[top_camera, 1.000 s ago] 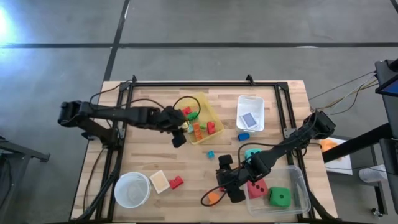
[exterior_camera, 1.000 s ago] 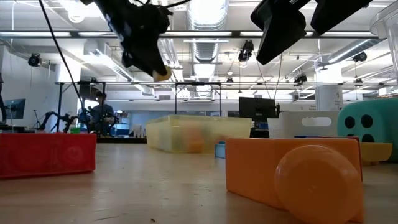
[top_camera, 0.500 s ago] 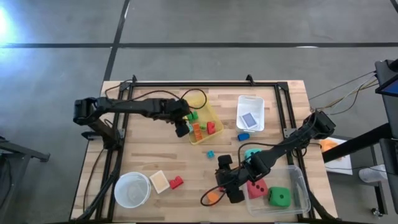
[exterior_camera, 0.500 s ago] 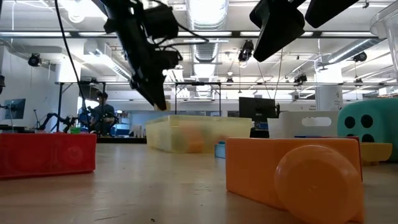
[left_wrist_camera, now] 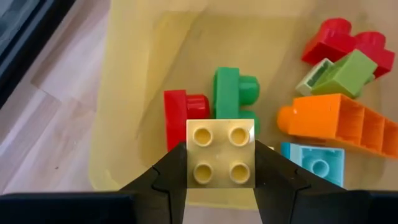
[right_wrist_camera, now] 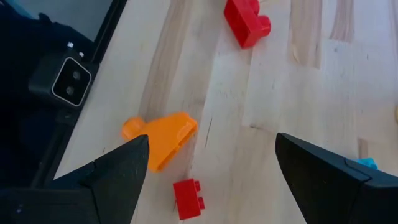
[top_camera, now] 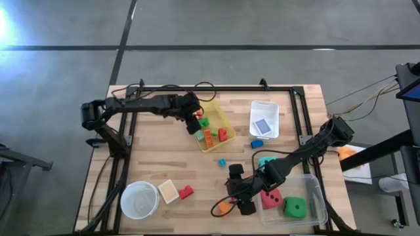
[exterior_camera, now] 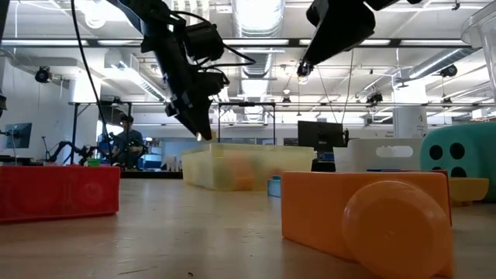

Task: Pick & Place Toys
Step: Put the yellow game piece into the yellow bin

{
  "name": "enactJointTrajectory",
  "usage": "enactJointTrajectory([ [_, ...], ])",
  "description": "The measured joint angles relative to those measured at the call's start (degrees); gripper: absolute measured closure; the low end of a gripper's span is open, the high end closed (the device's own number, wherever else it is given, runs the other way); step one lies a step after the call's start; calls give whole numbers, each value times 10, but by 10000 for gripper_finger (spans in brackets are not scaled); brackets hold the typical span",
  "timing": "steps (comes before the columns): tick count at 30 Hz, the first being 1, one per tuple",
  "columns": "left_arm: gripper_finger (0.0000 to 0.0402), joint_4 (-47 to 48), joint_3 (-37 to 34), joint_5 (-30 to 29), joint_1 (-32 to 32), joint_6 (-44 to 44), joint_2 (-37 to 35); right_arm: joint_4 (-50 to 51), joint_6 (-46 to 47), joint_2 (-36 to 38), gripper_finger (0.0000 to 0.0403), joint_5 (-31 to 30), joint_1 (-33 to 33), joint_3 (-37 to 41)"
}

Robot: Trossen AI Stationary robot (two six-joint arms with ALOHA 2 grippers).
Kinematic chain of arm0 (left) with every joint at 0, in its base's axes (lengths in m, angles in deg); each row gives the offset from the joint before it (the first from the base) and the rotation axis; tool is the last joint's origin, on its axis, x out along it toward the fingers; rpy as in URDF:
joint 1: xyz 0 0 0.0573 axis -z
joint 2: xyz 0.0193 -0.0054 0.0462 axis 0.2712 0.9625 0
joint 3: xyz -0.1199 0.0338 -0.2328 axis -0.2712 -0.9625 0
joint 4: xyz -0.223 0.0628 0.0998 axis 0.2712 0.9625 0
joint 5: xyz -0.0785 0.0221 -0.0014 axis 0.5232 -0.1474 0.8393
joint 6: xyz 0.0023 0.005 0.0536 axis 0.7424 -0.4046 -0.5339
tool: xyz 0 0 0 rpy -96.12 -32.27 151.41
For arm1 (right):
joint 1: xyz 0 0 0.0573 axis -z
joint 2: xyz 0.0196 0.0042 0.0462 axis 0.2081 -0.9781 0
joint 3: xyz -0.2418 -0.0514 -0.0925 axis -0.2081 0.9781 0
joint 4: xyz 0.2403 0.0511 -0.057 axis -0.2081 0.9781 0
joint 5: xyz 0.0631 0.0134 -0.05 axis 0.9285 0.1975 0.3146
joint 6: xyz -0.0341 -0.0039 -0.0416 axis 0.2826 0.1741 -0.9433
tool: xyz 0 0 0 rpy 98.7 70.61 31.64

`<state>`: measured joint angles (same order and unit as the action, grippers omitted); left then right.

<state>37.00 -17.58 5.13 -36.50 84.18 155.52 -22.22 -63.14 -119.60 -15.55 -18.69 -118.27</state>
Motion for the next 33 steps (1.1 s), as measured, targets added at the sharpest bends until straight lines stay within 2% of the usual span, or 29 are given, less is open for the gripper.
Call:
enactJointTrajectory([
  [17,264,-12,3,2,-28,6,0,-11,-11,0,60,0,4,0],
  [22,264,-18,6,3,-26,16,17,-12,-40,0,60,0,4,0],
  [29,264,28,88,13,-28,19,92,-19,-54,0,60,0,4,0],
  [33,264,48,101,14,-27,7,105,-19,-54,0,60,0,4,0],
])
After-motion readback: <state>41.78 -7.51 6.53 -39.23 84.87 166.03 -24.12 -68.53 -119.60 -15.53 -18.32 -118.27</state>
